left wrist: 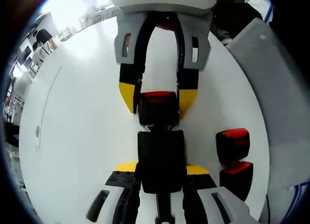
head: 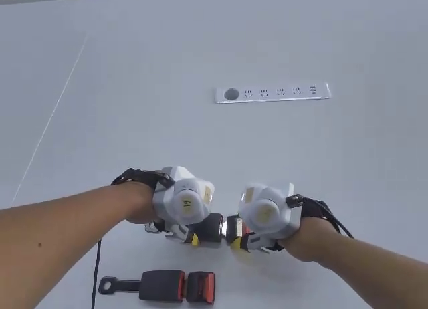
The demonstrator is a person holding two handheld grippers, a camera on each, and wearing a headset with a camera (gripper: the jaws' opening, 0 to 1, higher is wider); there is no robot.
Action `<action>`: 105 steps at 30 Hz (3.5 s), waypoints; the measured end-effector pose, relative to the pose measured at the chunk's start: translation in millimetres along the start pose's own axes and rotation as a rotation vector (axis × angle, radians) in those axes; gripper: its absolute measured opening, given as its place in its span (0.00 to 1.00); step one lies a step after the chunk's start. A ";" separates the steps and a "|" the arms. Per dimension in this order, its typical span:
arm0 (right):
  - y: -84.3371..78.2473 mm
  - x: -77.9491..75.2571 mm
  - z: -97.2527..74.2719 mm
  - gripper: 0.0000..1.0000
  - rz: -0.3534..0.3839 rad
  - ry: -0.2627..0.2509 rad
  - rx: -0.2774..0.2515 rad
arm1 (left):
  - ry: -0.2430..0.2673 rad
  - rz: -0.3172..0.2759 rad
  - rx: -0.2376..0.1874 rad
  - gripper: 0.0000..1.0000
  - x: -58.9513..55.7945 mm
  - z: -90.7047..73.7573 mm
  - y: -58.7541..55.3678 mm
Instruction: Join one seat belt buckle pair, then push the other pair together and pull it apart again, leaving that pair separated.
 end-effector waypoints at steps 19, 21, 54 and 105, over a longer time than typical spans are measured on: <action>-2.9 0.9 -2.1 0.36 -0.014 0.000 -0.004 | 0.011 -0.005 0.019 0.34 -0.4 -0.8 0.8; -3.5 1.5 -3.5 0.36 -0.011 -0.002 -0.006 | 0.011 -0.006 0.019 0.34 -0.5 -0.9 0.8; -56.5 -1.1 -54.1 0.36 0.024 -0.007 -0.017 | 0.014 -0.016 0.004 0.34 -1.3 0.7 0.1; -119.9 -8.9 -95.4 0.41 0.097 -0.052 -0.050 | 0.026 -0.025 -0.010 0.35 -1.0 -0.8 -0.7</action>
Point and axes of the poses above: the centre of the closed fingertips' face, and the gripper's own axes: z roughly forward along the fingers, x roughly to its left, y roughly out of its top, the point moved 7 cm from there along -z, roughly backward along the fingers, and after that the axes turned 2 degrees about -x, right-handed, at the moved point
